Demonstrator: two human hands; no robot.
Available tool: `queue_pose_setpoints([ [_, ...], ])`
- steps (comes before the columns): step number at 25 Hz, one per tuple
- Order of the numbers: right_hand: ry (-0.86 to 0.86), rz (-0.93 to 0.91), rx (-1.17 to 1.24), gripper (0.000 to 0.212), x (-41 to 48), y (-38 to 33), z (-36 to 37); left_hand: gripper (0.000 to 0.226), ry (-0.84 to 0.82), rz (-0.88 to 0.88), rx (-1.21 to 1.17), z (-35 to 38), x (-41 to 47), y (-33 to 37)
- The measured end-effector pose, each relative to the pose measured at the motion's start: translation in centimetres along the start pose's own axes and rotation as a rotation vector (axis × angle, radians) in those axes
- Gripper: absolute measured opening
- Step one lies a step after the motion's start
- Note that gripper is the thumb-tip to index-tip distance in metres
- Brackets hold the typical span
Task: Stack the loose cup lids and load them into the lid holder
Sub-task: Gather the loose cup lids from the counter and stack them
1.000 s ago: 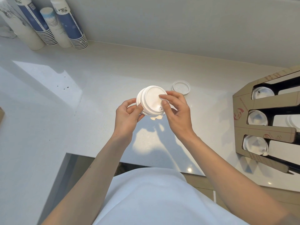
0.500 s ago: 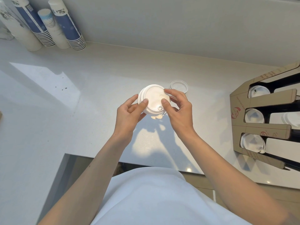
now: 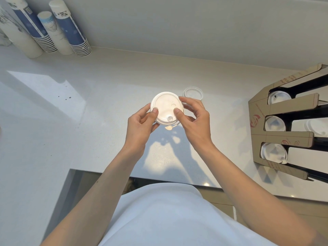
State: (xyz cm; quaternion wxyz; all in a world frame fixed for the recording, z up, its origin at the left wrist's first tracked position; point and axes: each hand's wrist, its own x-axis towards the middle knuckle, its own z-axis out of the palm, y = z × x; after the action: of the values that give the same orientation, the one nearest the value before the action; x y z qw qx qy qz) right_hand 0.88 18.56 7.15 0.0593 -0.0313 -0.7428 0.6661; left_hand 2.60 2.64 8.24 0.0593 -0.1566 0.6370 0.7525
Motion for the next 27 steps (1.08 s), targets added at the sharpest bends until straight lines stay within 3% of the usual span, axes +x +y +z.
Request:
queue_pose_setpoints([
  [14,0.015,-0.022,-0.003,0.028,-0.9,-0.4,-0.1,0.039,0.009,0.03,0.012,0.0,0.0,-0.5],
  [27,0.006,0.12,0.034,0.034,0.5,0.4,-1.7,0.037,0.043,-0.037,0.017,1.5,0.7,-0.3],
])
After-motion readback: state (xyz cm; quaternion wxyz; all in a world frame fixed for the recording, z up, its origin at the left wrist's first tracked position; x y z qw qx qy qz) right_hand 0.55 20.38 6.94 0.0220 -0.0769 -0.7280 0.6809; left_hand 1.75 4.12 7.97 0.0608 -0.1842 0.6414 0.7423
